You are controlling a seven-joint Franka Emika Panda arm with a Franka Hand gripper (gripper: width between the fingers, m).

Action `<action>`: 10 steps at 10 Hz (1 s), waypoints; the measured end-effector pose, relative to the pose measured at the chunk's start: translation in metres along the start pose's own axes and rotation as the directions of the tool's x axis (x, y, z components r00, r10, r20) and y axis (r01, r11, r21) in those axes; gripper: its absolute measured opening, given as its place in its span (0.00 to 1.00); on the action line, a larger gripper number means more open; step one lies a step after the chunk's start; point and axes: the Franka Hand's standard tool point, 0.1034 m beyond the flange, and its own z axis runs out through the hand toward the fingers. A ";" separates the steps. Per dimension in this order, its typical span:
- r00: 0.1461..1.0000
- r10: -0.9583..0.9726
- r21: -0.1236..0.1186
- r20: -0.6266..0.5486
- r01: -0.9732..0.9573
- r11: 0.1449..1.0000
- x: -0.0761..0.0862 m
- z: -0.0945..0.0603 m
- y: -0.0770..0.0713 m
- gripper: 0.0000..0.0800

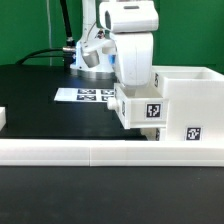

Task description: Assemble drawer

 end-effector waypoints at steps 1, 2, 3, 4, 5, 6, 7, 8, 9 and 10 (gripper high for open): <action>1.000 -0.002 0.004 0.007 0.002 1.000 -0.001 -0.009 0.000 0.64; 1.000 -0.003 0.008 0.015 0.003 1.000 -0.002 -0.019 0.000 0.78; 1.000 -0.004 0.016 0.023 0.003 1.000 -0.003 -0.029 -0.001 0.78; 0.999 -0.003 0.026 0.036 0.002 1.000 -0.007 -0.045 -0.002 0.80; 0.999 -0.017 0.032 0.046 0.015 0.999 -0.017 -0.058 -0.002 0.80; 0.998 -0.039 0.033 0.053 0.037 0.999 -0.032 -0.068 -0.002 0.81; 0.997 -0.047 0.037 0.055 0.045 0.998 -0.051 -0.070 -0.005 0.81; 0.997 -0.056 0.040 0.052 0.054 0.998 -0.063 -0.066 -0.007 0.81; 0.997 -0.059 0.040 0.045 0.057 0.998 -0.074 -0.055 -0.011 0.81; 0.997 -0.064 0.030 0.037 0.063 0.998 -0.083 -0.043 -0.015 0.81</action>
Offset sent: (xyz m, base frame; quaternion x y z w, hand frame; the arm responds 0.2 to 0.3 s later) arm -0.0052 -0.0100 0.0512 0.0355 -0.0175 0.0064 0.9992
